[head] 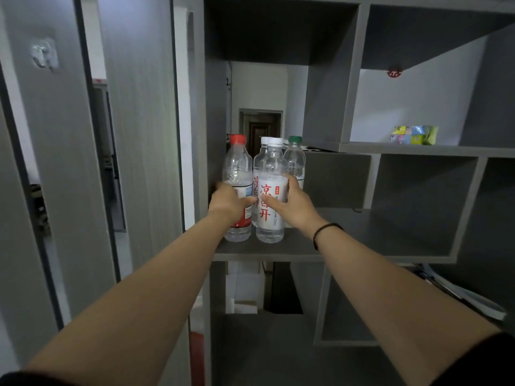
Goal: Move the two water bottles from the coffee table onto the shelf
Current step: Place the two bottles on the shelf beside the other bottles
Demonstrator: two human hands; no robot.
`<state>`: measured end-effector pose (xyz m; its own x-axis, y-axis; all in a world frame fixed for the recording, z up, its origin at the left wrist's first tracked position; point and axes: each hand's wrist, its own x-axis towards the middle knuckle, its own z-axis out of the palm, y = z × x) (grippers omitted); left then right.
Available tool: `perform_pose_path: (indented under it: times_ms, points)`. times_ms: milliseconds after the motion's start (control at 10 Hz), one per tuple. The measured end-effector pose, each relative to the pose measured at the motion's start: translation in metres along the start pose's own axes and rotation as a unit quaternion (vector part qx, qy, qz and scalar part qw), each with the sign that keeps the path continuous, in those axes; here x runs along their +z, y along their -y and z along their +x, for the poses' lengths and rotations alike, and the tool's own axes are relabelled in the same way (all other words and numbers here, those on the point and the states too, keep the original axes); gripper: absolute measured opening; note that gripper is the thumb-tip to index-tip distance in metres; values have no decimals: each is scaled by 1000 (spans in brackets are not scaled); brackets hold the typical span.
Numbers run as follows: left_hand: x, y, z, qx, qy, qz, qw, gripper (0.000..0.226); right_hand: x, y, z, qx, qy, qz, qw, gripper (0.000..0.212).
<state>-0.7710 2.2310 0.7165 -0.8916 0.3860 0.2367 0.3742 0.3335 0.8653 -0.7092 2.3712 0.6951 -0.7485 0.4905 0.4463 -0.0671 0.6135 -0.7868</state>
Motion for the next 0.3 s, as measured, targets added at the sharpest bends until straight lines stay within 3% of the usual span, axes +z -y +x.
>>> perform_pose_path:
  times_ms: [200, 300]
  points:
    - [-1, 3, -1, 23, 18, 3, 1000, 62, -1, 2, -5, 10, 22, -20, 1000, 83]
    - [-5, -1, -13, 108, -23, 36, 993, 92, -12, 14, -7, -14, 32, -68, 997, 105]
